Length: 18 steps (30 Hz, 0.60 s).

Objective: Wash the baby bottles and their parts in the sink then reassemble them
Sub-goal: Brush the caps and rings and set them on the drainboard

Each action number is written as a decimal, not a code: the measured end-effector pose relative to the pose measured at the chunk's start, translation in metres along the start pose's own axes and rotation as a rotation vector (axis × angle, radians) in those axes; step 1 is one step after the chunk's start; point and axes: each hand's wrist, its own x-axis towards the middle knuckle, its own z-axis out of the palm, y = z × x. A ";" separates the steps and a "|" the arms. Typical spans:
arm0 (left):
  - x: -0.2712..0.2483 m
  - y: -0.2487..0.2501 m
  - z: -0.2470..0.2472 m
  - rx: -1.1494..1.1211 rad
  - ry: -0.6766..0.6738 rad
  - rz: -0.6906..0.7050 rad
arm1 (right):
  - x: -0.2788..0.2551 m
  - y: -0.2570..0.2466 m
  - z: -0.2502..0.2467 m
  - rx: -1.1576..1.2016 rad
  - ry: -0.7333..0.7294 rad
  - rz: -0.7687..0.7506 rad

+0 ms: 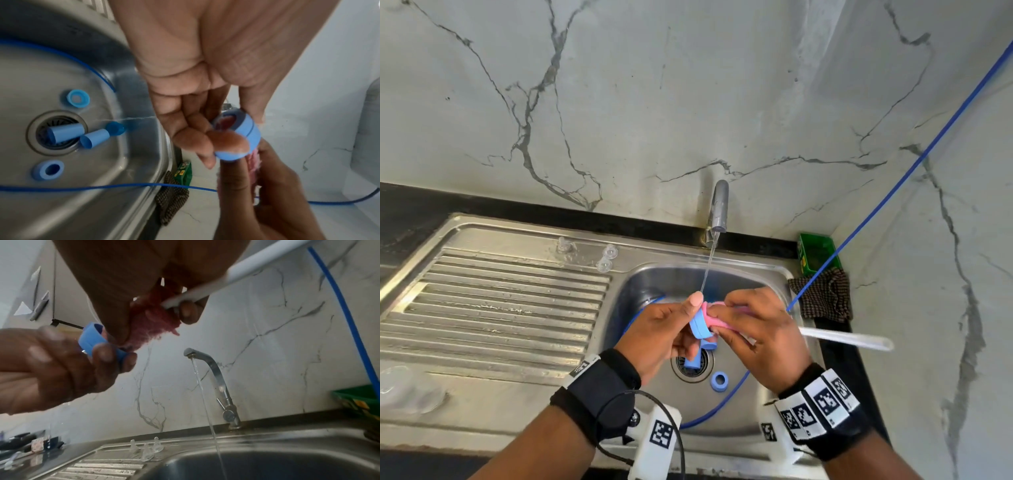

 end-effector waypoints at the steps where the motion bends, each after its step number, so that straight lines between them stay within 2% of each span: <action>1: 0.000 0.003 0.001 0.001 -0.033 -0.041 | 0.000 0.002 -0.002 -0.046 0.023 -0.049; 3: 0.000 0.009 0.002 -0.022 -0.068 -0.071 | 0.001 0.002 -0.002 -0.090 0.085 -0.049; 5: 0.001 0.014 0.002 0.000 -0.073 -0.030 | 0.001 -0.001 0.001 -0.108 0.128 0.039; 7: 0.003 0.016 0.001 0.077 -0.065 0.071 | 0.002 -0.004 0.005 -0.089 0.146 0.145; 10: 0.003 0.013 -0.005 0.383 -0.038 0.314 | 0.006 -0.009 0.012 0.041 0.125 0.309; 12: 0.003 0.009 -0.007 0.496 0.002 0.403 | 0.008 -0.011 0.016 0.149 0.086 0.450; 14: 0.004 0.005 -0.009 0.431 0.017 0.394 | 0.010 -0.011 0.017 0.196 0.060 0.510; 18: 0.004 0.002 -0.007 0.017 -0.045 0.219 | 0.015 -0.011 0.011 0.206 0.091 0.404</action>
